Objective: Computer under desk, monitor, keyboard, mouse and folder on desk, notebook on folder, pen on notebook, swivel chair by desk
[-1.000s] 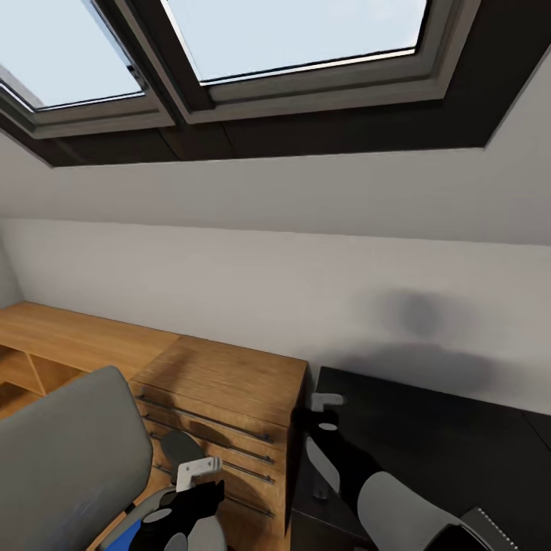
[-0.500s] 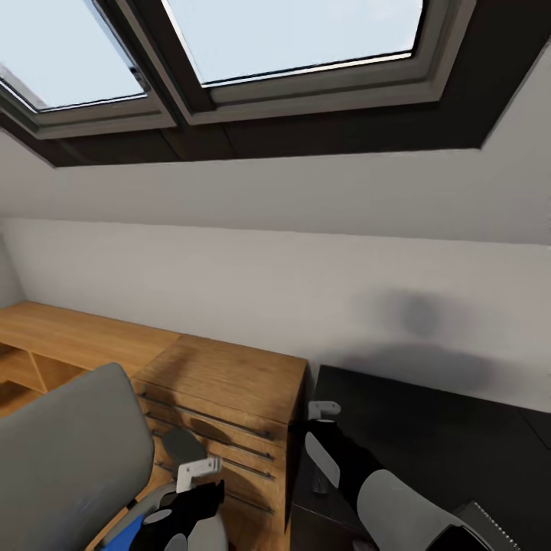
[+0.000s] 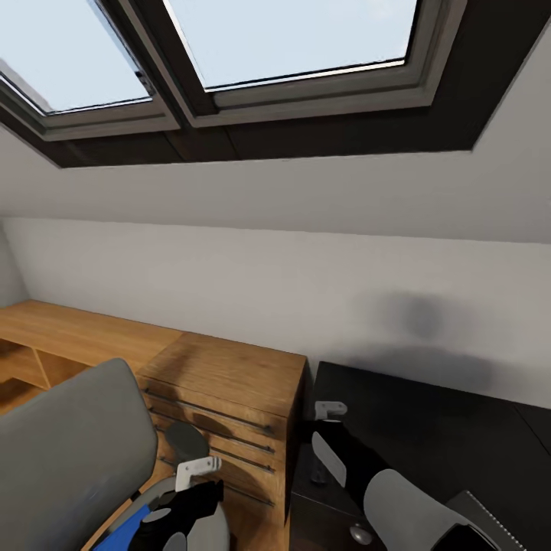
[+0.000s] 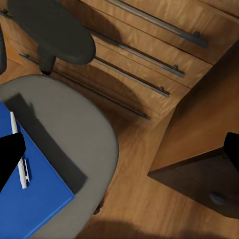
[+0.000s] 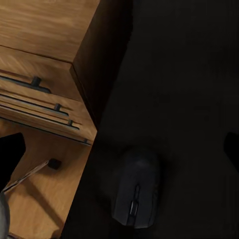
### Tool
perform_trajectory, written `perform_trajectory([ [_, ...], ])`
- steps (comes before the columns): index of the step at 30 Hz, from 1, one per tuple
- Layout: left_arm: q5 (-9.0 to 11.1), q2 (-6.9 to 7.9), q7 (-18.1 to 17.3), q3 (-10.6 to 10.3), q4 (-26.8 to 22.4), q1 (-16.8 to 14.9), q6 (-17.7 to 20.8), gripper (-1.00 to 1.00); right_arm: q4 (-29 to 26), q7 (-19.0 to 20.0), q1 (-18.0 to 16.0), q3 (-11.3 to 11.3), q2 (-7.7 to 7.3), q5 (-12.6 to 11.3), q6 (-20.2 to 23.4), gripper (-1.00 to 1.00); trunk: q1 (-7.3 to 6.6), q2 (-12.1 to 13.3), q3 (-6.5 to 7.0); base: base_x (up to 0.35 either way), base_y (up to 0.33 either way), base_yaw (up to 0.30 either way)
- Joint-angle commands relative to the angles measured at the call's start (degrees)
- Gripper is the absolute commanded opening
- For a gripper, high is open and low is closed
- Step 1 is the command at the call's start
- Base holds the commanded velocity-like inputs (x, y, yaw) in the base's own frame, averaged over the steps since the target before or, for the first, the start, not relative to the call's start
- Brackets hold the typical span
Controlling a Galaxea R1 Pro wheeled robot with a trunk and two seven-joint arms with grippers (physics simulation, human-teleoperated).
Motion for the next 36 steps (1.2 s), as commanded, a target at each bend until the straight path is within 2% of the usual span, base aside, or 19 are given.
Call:
perform_trajectory([
  [1, 0.5, 0.04, 0.6, -0.1, -0.1, -0.1, 0.1, 1.0, -0.1, -0.5, -0.1, 0.5, -0.2, -0.5, 0.2, 1.0, 0.02, -0.1, -0.11, -0.002, 0.0, 0.0],
  [6, 0.5, 0.0, 0.6, 0.2, -0.1, -0.1, 0.0, 1.0, -0.1, -0.5, -0.1, 0.1, -0.9, -0.6, 0.0, 1.0, 1.12, -2.1, -1.0, 0.0, 0.0, 0.0],
  [10, 0.6, -0.01, 0.6, 1.3, -0.1, -0.1, 0.1, 1.0, 0.0, -0.4, -0.1, -2.6, -1.11, -0.8, 0.0, 1.0, 2.0, -3.7, -1.72, 0.0, 0.0, 0.0],
  [12, 0.9, -0.01, 0.6, 2.9, 0.0, -0.1, 0.2, 1.0, -0.1, -0.4, -0.1, -3.2, -1.18, -0.8, 0.0, 1.0, 2.44, -4.5, -2.08, 0.0, 0.0, 0.0],
  [13, 1.4, -0.01, 0.6, 4.4, 0.0, -0.1, 0.2, 1.0, -0.1, -0.4, -0.1, -3.4, -1.2, -0.8, 0.0, 1.0, 2.66, -4.9, -2.26, 0.0, 0.0, 0.0],
  [15, 3.3, -0.01, 0.5, 7.3, 0.0, -0.1, 0.4, 1.0, -0.1, -0.4, -0.1, -3.5, -1.22, -0.8, 0.0, 1.0, 2.88, -5.3, -2.44, 0.0, 0.0, 0.0],
  [17, 4.9, -0.01, 0.3, 8.8, 0.0, -0.1, 0.5, 1.0, 0.0, -0.4, -0.1, -3.6, -1.23, -0.7, 0.0, 1.0, 2.88, -5.3, -2.44, 0.0, 0.0, 0.0],
  [21, 5.9, -0.01, 0.2, 9.5, 0.0, -0.1, 0.5, 1.0, 0.0, -0.4, -0.1, -3.6, -1.19, -0.7, 0.1, 1.0, 2.88, -5.3, -2.44, 0.0, 0.0, 0.0],
  [27, 6.3, -0.01, 0.2, 9.9, 0.0, -0.1, 0.7, 1.0, 0.9, -0.4, -0.1, -3.6, -1.15, -0.7, 0.3, 1.0, 2.88, -5.3, -2.44, 0.0, 0.0, 0.0],
  [33, 7.1, -0.09, 0.2, 10.0, -2.8, -0.1, 4.5, 1.0, 1.1, -0.4, -0.2, -3.7, -1.12, -0.7, 0.4, 1.0, 3.98, -7.3, -3.34, 0.0, 0.0, 0.0],
  [34, 7.9, -0.09, 0.2, 10.0, -3.0, -0.1, 5.0, 1.0, 1.1, -0.4, -0.2, -3.7, -1.1, -0.7, 0.4, 1.0, 4.2, -7.7, -3.52, 0.0, 0.0, 0.0],
  [36, 10.8, -0.04, 0.2, 10.1, -3.1, -0.1, 5.8, 1.0, 1.1, -0.5, -0.2, -3.7, -1.07, -0.7, 0.4, 1.0, 4.64, -8.5, -3.88, 0.0, 0.0, 0.0],
])
